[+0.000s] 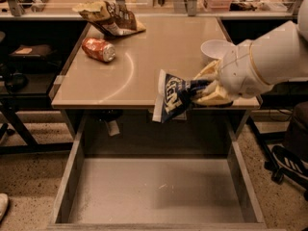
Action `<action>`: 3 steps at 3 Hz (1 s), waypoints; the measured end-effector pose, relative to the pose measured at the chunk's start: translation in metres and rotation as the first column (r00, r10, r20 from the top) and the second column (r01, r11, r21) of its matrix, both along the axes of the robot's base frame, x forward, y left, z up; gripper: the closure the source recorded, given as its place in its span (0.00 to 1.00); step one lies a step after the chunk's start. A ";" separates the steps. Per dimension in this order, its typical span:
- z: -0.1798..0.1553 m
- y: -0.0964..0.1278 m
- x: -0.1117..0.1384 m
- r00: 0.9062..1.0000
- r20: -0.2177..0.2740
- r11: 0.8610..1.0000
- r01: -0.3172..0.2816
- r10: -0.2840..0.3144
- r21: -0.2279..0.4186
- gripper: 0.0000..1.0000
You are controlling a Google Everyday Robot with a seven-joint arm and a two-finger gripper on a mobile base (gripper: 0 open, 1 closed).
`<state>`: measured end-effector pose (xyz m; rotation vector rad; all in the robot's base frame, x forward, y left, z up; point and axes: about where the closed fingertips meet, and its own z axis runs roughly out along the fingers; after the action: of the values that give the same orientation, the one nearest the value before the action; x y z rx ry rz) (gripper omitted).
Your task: Place blue chip bag into top drawer
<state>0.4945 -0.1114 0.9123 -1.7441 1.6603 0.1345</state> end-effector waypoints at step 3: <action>-0.063 0.004 -0.058 0.993 -0.115 0.999 -0.009 0.005 -0.040 1.00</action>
Offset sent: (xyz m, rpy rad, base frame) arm -0.0422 -0.0004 -0.0217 -0.0359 0.0541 0.0066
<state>0.4364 -0.1075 0.8495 -1.8025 1.7505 0.2097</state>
